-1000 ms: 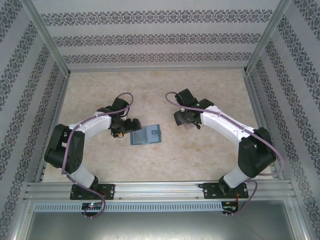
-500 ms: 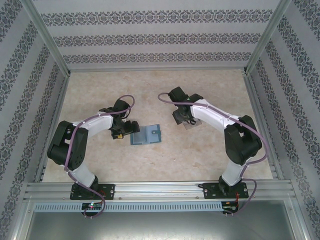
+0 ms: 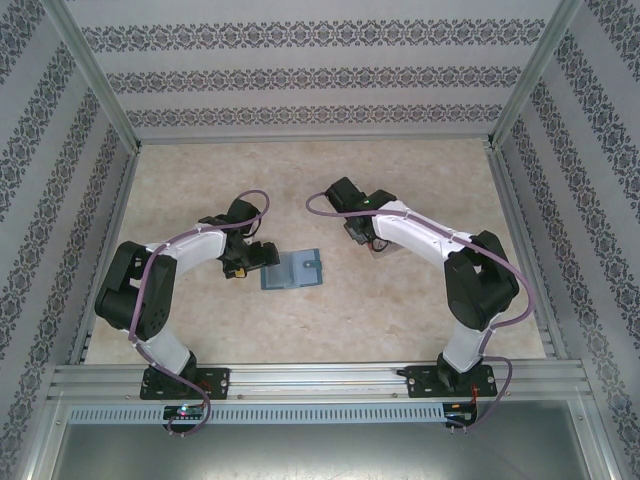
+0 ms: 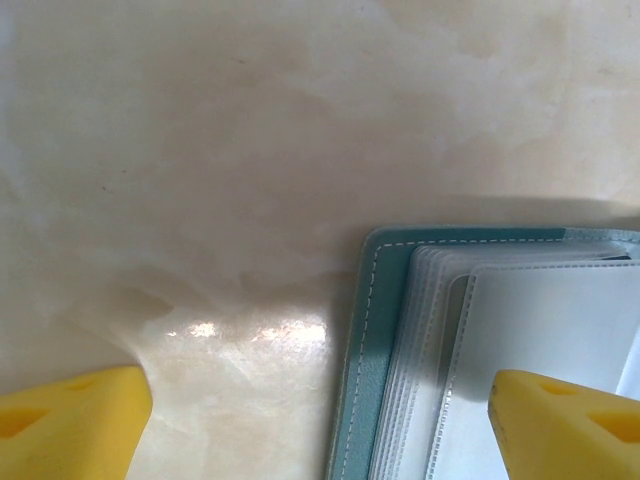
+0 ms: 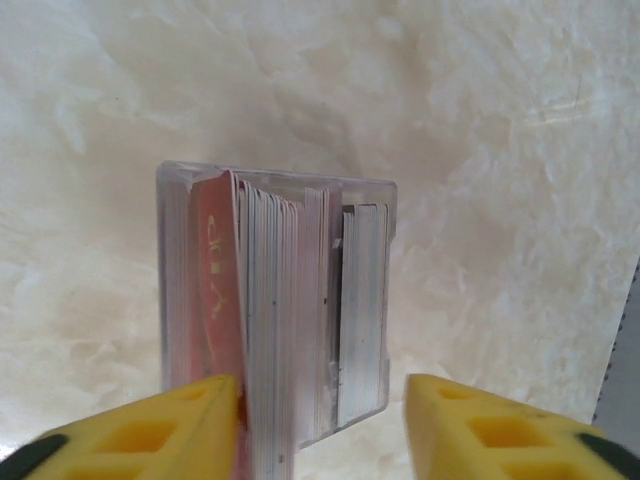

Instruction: Put the credit cards into the card holder

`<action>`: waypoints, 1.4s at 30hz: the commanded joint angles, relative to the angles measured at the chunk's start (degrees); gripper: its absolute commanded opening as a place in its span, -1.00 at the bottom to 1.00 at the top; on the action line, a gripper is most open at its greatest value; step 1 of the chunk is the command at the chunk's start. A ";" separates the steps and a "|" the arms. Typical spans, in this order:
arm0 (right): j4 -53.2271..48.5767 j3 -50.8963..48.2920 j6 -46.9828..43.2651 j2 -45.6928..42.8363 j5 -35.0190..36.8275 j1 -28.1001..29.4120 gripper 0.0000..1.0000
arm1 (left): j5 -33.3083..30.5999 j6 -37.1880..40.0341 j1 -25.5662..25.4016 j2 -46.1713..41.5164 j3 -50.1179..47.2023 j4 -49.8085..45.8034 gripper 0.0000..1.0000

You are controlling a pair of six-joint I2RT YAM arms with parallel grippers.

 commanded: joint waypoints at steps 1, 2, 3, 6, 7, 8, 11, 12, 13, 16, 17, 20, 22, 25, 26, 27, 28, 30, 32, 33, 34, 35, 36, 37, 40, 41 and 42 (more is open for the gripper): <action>-1.52 1.39 -1.60 0.68 1.58 -0.53 -0.29 | -1.25 0.81 -0.30 2.32 -1.85 -1.18 0.79; -1.52 1.30 -1.71 0.60 0.90 -0.56 -0.39 | -1.20 0.86 -0.31 2.35 -1.96 -1.22 0.79; -1.52 1.18 -1.77 0.43 0.28 -0.44 -0.47 | -1.27 0.92 -0.26 2.36 -1.95 -1.26 0.79; -1.34 0.99 -1.69 -0.32 -0.82 -0.41 -0.65 | -1.27 0.95 -0.31 2.37 -2.05 -1.23 0.79; -1.35 0.91 -1.69 -0.58 -1.14 -0.43 -0.71 | -1.18 0.95 -0.26 2.36 -2.13 -1.22 0.79; -1.41 0.90 -1.74 -0.84 -1.31 -0.36 -0.79 | -1.09 0.92 -0.31 2.45 -2.14 -1.17 0.79; -1.56 0.77 -1.86 -1.81 -1.70 -0.33 -0.95 | -1.03 0.91 -0.31 2.55 -1.92 -1.29 0.80; -1.56 0.73 -1.91 -2.18 -1.99 -0.37 -1.00 | -0.86 0.99 -0.28 2.53 -1.82 -1.36 0.80; -1.65 0.64 -1.80 -2.57 -2.67 -0.44 -1.00 | -0.91 1.00 -0.29 2.46 -1.75 -1.47 0.79; -1.35 -0.18 -1.05 -4.15 -5.92 -1.13 -1.00 | -0.36 1.17 -0.30 2.36 -1.61 -1.37 0.79; -1.18 -0.56 -0.54 -4.85 -7.64 -1.59 -1.00 | 0.09 1.26 -0.31 2.34 -1.49 -1.39 0.79; -0.52 -2.00 1.41 -7.37 -14.06 -3.46 -1.00 | 1.74 1.26 -0.29 2.20 -1.59 -1.16 0.79; -0.40 -2.51 3.52 -8.73 -19.04 -5.53 -1.00 | 2.71 1.17 -0.24 1.93 -1.76 -0.81 0.79; -0.09 -2.99 5.64 -9.69 -25.26 -8.17 -1.00 | 3.34 0.99 -0.22 1.47 -1.83 -0.61 0.79; 0.47 -3.41 6.04 -10.22 -26.01 -8.50 -1.00 | 3.60 0.86 -0.22 1.38 -1.84 -0.55 0.79; 1.38 -3.93 6.27 -11.14 -26.57 -8.74 -1.00 | 4.00 0.79 -0.13 1.20 -1.94 -0.44 0.79; 2.17 -4.31 6.84 -12.24 -26.66 -8.92 -1.00 | 4.47 0.65 -0.12 0.99 -1.96 -0.28 0.79; 3.24 -4.69 8.15 -14.38 -27.99 -9.47 -1.00 | 5.43 0.32 0.04 0.57 -2.02 -0.10 0.79; 4.20 -4.80 9.97 -16.59 -30.77 -10.16 -1.00 | 6.42 -0.12 0.32 -0.06 -2.18 0.09 0.79; 4.87 -5.05 11.16 -17.81 -32.80 -10.53 -1.00 | 6.89 -0.33 0.54 -0.54 -2.21 0.17 0.79; 5.60 -5.43 12.65 -18.95 -35.16 -10.80 -1.00 | 7.41 -0.51 0.83 -0.98 -2.23 0.27 0.79; 6.65 -6.06 14.17 -19.84 -37.43 -10.97 -1.00 | 7.94 -0.66 1.11 -1.37 -2.22 0.36 0.79; 8.23 -7.03 16.24 -20.72 -40.65 -11.07 -1.00 | 8.84 -0.88 1.51 -1.78 -2.24 0.58 0.79; 10.44 -8.53 18.67 -21.45 -44.22 -11.03 -1.00 | 9.80 -0.96 1.95 -2.05 -2.43 0.83 0.79; 19.18 -14.36 26.27 -22.89 -51.67 -9.56 -1.00 | 11.95 -1.10 2.76 -2.47 -2.66 1.28 0.79; 21.94 -16.15 28.28 -23.00 -52.80 -8.84 -1.00 | 12.00 -1.02 2.89 -2.38 -2.65 1.23 0.79; 24.93 -18.00 30.53 -22.96 -53.80 -8.00 -1.00 | 11.78 -1.04 2.99 -2.29 -2.70 0.95 0.79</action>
